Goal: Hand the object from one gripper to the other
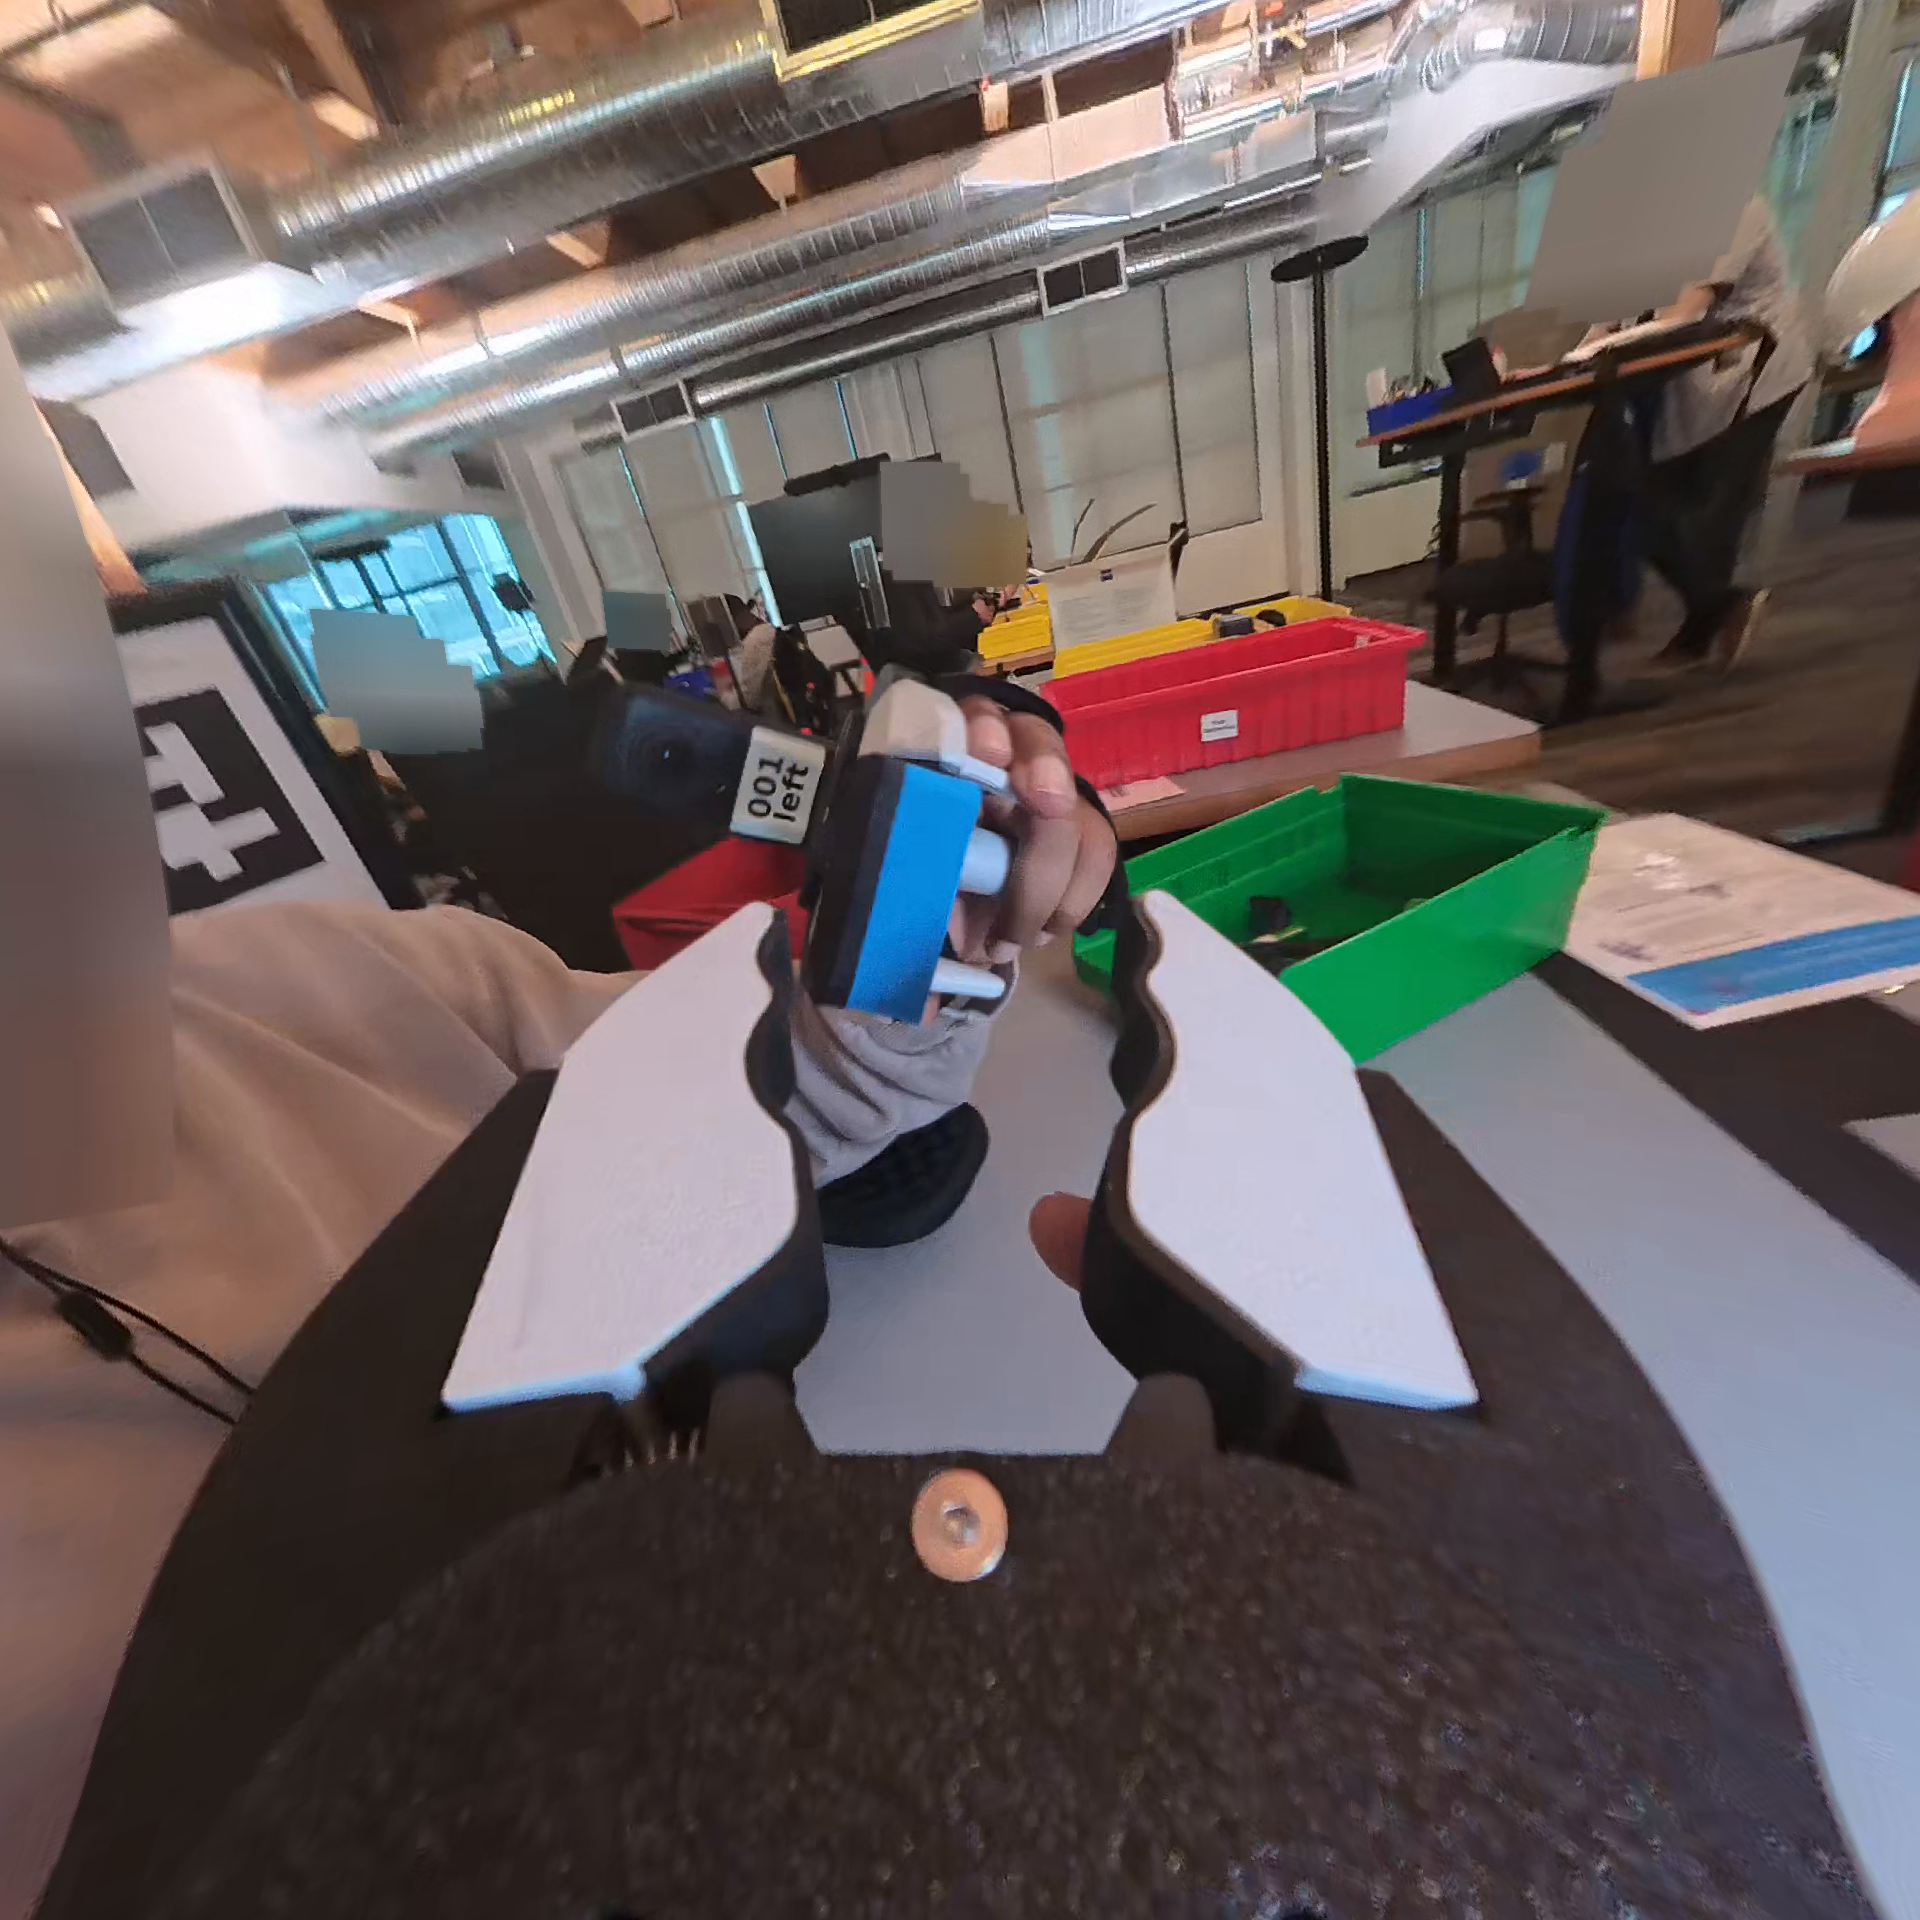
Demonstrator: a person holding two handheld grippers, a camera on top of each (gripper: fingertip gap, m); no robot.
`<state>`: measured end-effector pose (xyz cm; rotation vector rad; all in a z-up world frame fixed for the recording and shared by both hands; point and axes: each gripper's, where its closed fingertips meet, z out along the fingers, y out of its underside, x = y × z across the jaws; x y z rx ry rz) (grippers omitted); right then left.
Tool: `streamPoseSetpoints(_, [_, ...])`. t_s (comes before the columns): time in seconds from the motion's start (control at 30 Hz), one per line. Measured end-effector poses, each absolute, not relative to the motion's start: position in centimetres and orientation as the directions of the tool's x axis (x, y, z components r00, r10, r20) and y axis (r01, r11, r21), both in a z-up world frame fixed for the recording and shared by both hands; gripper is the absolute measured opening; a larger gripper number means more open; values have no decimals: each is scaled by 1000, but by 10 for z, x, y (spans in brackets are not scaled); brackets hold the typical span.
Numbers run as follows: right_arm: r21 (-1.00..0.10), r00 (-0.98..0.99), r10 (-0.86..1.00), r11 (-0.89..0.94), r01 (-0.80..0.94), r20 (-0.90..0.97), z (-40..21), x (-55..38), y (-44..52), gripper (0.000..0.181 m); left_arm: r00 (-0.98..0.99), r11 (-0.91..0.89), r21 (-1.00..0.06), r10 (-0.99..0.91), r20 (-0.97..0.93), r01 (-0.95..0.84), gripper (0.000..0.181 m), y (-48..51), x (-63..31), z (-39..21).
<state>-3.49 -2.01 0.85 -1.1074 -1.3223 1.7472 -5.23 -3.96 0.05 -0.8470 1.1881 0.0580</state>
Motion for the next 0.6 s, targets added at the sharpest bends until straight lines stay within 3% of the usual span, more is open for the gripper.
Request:
streamPoseSetpoints(0.13, [-938, -472, 816, -337, 81, -334, -5, -46, -34, 43, 344, 701, -457, -309, -887, -548, 54, -34, -49, -11])
streamPoseSetpoints(0.17, [-945, -480, 817, -308, 105, -320, -10, -49, -40, 30, 330, 696, -445, -305, -893, -563, 54, -32, -48, -15])
streamPoseSetpoints(0.23, [-961, -467, 841, -264, 84, -272, -10, -51, -41, 23, 326, 697, -443, -305, -895, -564, 54, -31, -48, -17])
streamPoseSetpoints(0.33, [-980, -467, 865, -198, 16, -183, -2, -46, -41, 23, 395, 634, -589, -437, -808, -501, 56, -27, -48, -15])
streamPoseSetpoints(0.47, [-986, -410, 909, 11, -164, 78, 15, -35, -46, 23, 450, 499, -844, -718, -530, -198, 56, -36, -50, -1])
streamPoseSetpoints(0.6, [-947, -318, 905, 211, -242, 283, 17, -35, -54, 23, 326, 343, -939, -890, -318, 20, 55, -57, -40, 9])
